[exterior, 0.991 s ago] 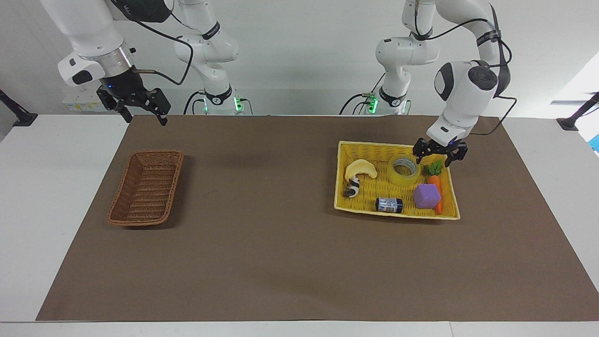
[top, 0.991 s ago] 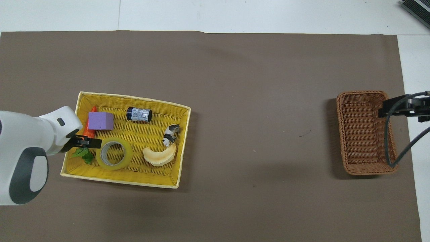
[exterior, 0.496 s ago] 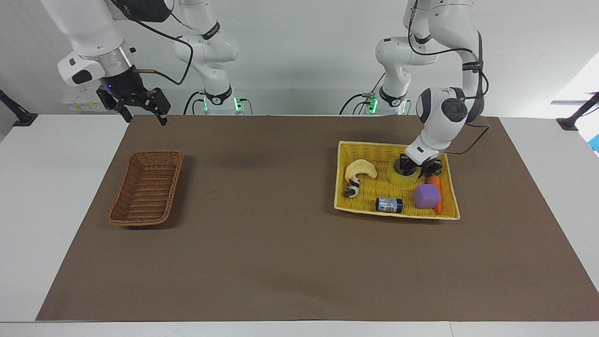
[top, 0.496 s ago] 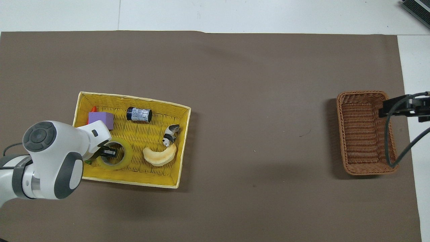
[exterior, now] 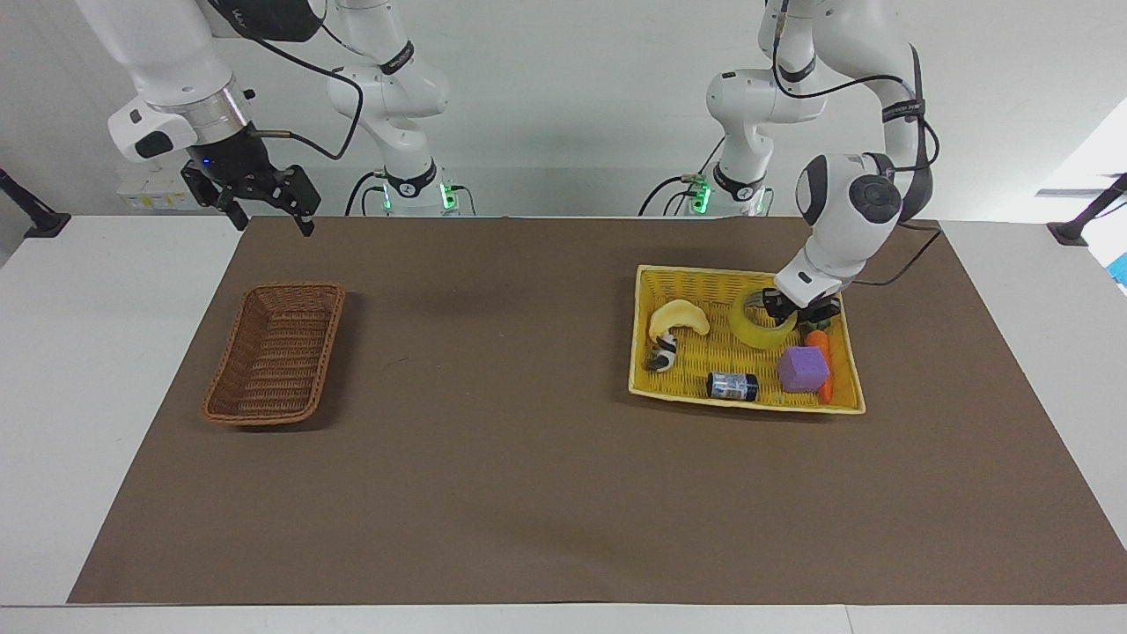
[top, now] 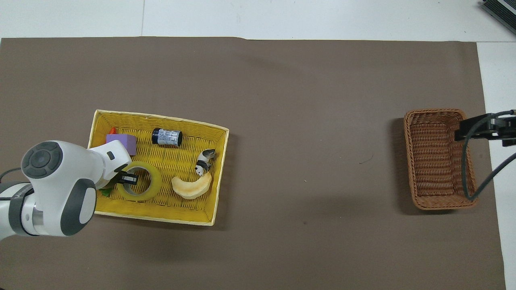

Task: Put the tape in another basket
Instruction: 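Reach the left gripper into the yellow tray onto the tape roll, then grasp the tape roll rim with the left gripper and lift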

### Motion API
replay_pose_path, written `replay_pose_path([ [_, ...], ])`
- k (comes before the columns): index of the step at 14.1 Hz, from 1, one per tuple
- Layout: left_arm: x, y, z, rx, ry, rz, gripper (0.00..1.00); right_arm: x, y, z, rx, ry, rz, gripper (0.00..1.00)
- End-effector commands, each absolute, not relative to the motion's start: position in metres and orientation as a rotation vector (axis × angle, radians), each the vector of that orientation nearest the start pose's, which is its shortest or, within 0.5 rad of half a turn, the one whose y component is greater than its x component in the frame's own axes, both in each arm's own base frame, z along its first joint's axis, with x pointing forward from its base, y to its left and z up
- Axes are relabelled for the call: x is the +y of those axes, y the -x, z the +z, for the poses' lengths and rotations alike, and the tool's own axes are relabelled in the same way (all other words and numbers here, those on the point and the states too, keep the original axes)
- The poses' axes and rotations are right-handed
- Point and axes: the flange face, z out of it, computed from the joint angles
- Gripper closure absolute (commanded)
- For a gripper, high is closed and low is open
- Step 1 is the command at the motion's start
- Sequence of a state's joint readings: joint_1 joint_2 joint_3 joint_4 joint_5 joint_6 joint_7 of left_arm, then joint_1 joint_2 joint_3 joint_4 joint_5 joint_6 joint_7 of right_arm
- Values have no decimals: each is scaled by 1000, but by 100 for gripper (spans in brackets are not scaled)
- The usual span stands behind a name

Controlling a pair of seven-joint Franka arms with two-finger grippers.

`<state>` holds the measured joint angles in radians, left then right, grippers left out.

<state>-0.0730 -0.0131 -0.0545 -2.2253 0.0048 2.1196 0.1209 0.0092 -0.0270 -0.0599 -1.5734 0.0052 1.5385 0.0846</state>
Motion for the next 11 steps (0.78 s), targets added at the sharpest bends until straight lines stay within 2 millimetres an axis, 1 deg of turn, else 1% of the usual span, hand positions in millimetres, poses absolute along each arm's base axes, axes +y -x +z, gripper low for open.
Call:
replay_pose_path([
  [1, -61, -523, 423, 363, 3106, 168, 100, -33, -536, 635, 174, 3141, -17, 0],
  [4, -55, -535, 473, 337, 3108, 197, 100, -34, -536, 635, 176, 3141, -17, 0],
  [5, -55, -537, 489, 334, 3108, 199, 100, -34, -536, 635, 176, 3141, -17, 0],
  [7, -46, -540, 525, 304, 3111, 211, 100, -34, -536, 635, 176, 3141, -17, 0],
  [9, -46, -540, 556, 251, 3113, 197, 100, -34, -536, 635, 176, 3141, -19, 0],
  [10, -46, -540, 570, 224, 3115, 182, 100, -34, -536, 635, 176, 3141, -19, 0],
  [11, -47, -539, 578, 204, 3116, 170, 100, -34, -536, 635, 176, 3141, -19, 0],
])
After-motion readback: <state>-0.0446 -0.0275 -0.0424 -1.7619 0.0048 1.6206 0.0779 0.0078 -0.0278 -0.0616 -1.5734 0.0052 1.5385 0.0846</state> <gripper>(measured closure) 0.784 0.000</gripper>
